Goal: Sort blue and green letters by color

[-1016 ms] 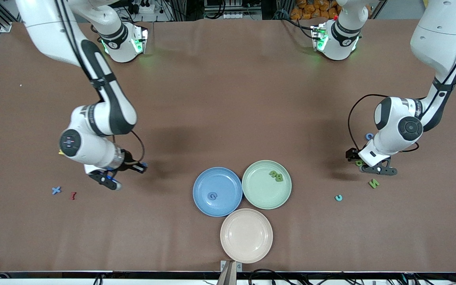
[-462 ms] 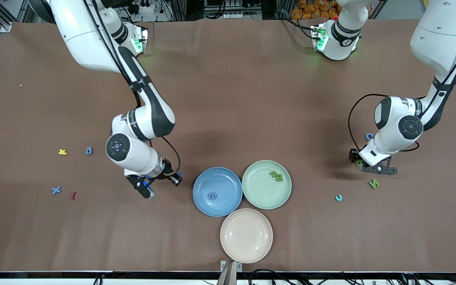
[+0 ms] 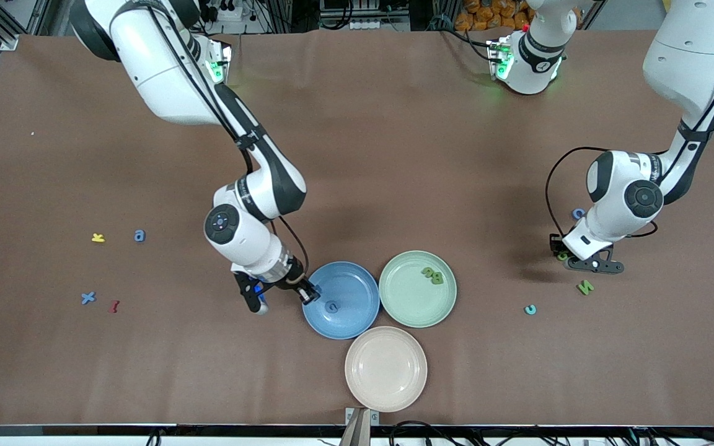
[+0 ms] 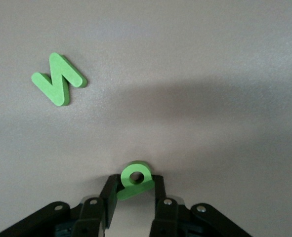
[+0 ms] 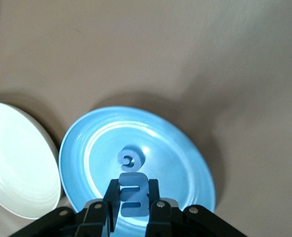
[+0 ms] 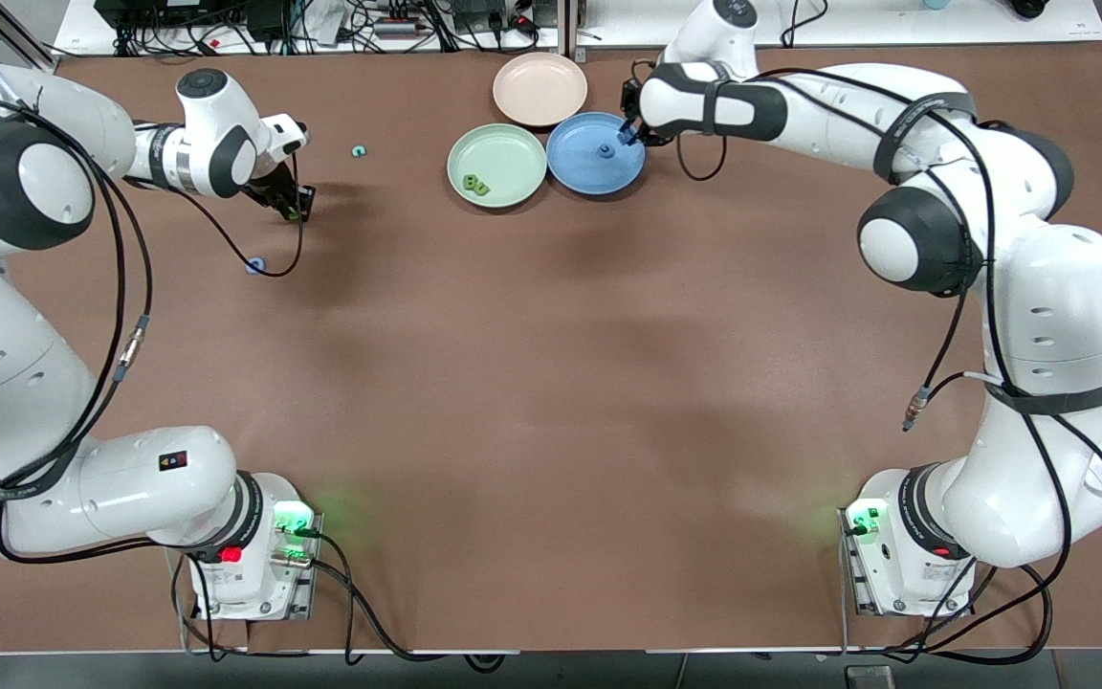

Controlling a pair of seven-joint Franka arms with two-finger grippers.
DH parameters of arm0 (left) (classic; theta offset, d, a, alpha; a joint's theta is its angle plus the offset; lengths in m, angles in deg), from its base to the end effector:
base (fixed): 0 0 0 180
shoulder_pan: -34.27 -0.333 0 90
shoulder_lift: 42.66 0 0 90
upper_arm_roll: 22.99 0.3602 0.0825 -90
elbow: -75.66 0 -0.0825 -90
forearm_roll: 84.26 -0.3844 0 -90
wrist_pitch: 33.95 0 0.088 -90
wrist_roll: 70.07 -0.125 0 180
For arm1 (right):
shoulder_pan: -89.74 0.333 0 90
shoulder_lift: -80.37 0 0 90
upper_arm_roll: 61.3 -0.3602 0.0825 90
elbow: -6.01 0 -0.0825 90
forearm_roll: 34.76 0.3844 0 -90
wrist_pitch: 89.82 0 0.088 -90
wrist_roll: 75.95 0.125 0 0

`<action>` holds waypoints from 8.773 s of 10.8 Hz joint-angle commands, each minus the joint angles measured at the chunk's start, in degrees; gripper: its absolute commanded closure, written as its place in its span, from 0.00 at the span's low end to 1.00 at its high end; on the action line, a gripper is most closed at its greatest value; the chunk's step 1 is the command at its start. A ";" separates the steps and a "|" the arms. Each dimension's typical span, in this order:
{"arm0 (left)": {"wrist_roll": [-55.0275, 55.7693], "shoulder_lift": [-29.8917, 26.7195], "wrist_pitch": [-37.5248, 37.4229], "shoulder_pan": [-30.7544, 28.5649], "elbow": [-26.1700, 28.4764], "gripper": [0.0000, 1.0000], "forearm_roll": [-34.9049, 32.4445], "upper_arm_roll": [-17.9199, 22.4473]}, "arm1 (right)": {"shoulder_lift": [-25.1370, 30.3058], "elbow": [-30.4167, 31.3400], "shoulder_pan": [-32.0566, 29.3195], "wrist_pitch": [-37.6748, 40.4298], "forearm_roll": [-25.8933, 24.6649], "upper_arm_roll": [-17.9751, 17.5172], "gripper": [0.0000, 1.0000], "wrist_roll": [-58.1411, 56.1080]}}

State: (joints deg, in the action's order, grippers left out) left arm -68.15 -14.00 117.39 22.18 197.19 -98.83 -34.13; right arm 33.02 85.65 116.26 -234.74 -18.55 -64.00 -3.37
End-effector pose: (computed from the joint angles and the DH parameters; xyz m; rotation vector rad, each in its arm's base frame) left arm 0.5991 0.0071 0.1992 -3.1000 0.2273 -0.0589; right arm 0.7026 0.3820 0.2596 -2.4300 1.3027 -0.0241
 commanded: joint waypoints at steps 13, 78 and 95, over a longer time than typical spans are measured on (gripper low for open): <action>43.93 10.00 -8.78 33.44 -26.32 0.84 10.08 3.32 | 16.12 26.05 -12.09 3.34 -7.05 2.69 0.00 -42.82; 53.10 10.28 -16.60 27.74 -30.30 0.00 4.73 -3.36 | 4.11 3.69 8.19 3.71 19.12 11.14 1.00 -20.76; 9.85 7.56 -18.27 6.65 -25.72 0.00 3.85 1.82 | 11.47 15.17 -0.49 7.73 9.36 11.05 0.00 -34.14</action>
State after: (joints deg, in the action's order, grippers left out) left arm -57.55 -4.31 99.62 28.94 170.07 -94.65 -33.61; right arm 38.00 92.60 118.99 -227.75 -8.16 -52.15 -29.04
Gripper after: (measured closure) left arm 0.000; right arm 0.000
